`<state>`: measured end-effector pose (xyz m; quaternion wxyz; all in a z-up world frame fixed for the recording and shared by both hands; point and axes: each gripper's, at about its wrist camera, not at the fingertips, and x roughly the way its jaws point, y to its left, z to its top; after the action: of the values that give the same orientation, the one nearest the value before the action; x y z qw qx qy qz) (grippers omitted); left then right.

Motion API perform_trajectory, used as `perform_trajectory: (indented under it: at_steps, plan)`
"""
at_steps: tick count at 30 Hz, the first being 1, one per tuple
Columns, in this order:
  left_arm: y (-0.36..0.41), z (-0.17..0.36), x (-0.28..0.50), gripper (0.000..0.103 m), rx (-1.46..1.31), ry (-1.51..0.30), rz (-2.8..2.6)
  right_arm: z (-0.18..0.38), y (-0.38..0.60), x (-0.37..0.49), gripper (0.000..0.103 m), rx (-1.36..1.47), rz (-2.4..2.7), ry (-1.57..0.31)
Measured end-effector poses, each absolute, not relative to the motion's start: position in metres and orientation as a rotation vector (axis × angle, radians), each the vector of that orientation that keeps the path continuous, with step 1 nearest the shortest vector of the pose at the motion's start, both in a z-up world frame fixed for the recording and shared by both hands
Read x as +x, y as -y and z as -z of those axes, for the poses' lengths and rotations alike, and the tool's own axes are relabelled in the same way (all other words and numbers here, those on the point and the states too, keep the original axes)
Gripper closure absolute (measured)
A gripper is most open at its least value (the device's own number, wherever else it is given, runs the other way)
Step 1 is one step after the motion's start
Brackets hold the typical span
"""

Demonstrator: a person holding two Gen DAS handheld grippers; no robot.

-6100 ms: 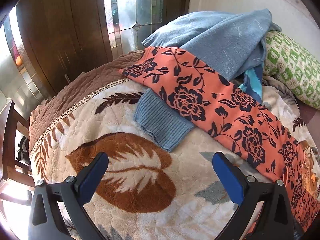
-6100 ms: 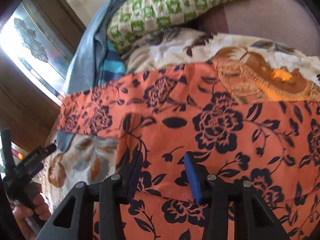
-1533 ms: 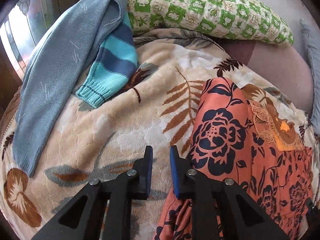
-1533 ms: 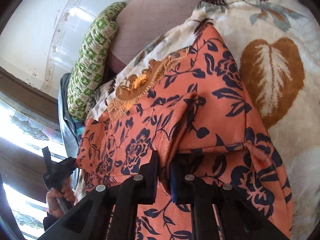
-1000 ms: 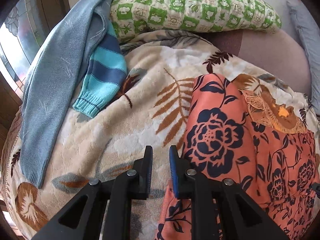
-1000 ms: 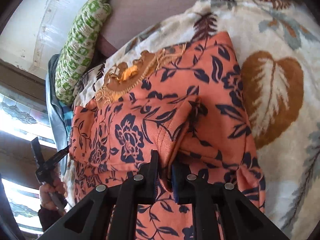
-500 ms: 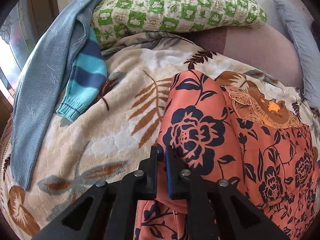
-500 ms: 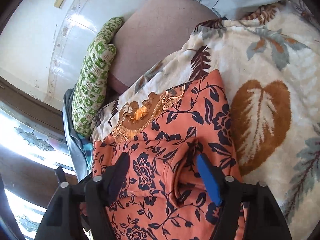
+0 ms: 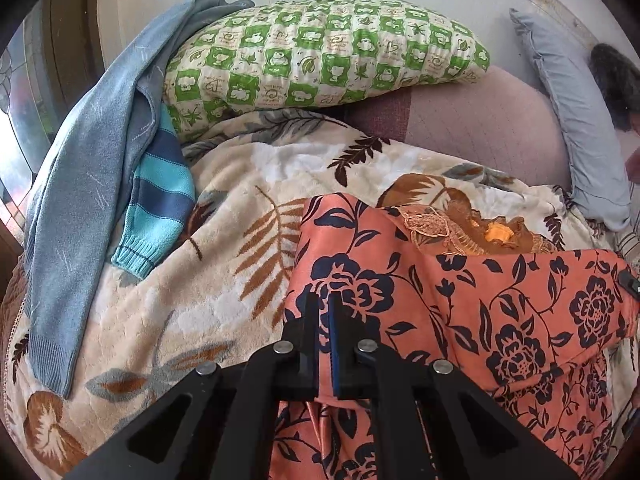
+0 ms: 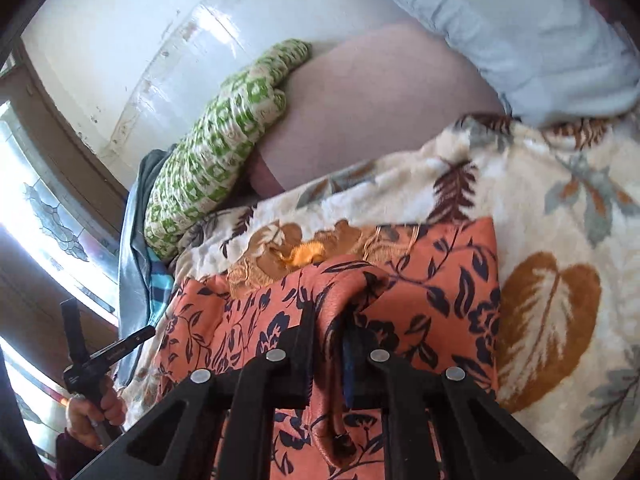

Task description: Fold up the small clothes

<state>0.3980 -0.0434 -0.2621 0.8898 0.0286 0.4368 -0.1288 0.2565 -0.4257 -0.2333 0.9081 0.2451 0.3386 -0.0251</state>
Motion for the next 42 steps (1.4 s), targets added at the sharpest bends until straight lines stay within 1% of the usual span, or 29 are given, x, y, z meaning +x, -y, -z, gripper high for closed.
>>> perform_trajectory:
  at_steps: [3, 5, 6, 8, 12, 15, 18, 20, 22, 24, 26, 27, 30, 32, 33, 36, 42]
  plan:
    - [0.055, 0.271, 0.396, 0.099, 0.092, -0.946, 0.286, 0.249, 0.444, 0.267, 0.092, 0.487, 0.122, -0.754]
    - [0.064, 0.283, 0.396, 0.099, 0.133, -0.966, 0.276, 0.277, 0.459, 0.278, 0.091, 0.501, 0.148, -0.856]
    - [0.068, 0.288, 0.396, 0.099, 0.15, -0.981, 0.271, 0.293, 0.465, 0.283, 0.088, 0.5, 0.17, -0.931]
    - [0.074, 0.294, 0.396, 0.099, 0.164, -1.005, 0.281, 0.313, 0.473, 0.283, 0.086, 0.537, 0.175, -1.009]
    - [0.069, 0.287, 0.396, 0.099, 0.163, -0.994, 0.26, 0.282, 0.472, 0.273, 0.086, 0.522, 0.179, -0.944]
    - [0.045, 0.269, 0.398, 0.099, 0.085, -0.979, 0.236, 0.259, 0.468, 0.256, 0.086, 0.511, 0.182, -0.873]
    - [0.02, 0.254, 0.388, 0.098, 0.017, -0.964, 0.201, 0.25, 0.46, 0.242, 0.086, 0.546, 0.128, -0.839]
    - [0.01, 0.252, 0.376, 0.098, -0.013, -0.981, 0.194, 0.253, 0.445, 0.24, 0.086, 0.572, 0.07, -0.859]
    - [0.012, 0.256, 0.365, 0.098, -0.028, -1.01, 0.219, 0.262, 0.425, 0.242, 0.086, 0.52, 0.064, -0.913]
    - [0.019, 0.264, 0.353, 0.098, -0.021, -1.028, 0.244, 0.282, 0.415, 0.243, 0.086, 0.502, 0.091, -0.99]
    - [0.028, 0.28, 0.347, 0.098, 0.015, -1.059, 0.234, 0.305, 0.418, 0.242, 0.085, 0.544, 0.109, -1.053]
    - [0.032, 0.292, 0.347, 0.098, 0.028, -1.078, 0.223, 0.311, 0.42, 0.238, 0.085, 0.562, 0.112, -1.049]
    - [0.038, 0.324, 0.353, 0.098, 0.026, -1.137, 0.194, 0.299, 0.417, 0.227, 0.085, 0.56, 0.133, -1.029]
    - [0.046, 0.322, 0.354, 0.097, 0.093, -1.062, 0.181, 0.286, 0.414, 0.212, 0.085, 0.544, 0.104, -0.973]
    - [0.048, 0.322, 0.356, 0.096, 0.117, -1.052, 0.171, 0.279, 0.413, 0.201, 0.085, 0.535, 0.105, -0.947]
    - [0.035, 0.318, 0.366, 0.099, 0.033, -1.051, 0.164, 0.27, 0.419, 0.18, 0.085, 0.527, 0.129, -0.924]
    - [0.016, 0.304, 0.369, 0.1, -0.018, -0.998, 0.127, 0.267, 0.449, 0.171, 0.085, 0.594, 0.188, -0.896]
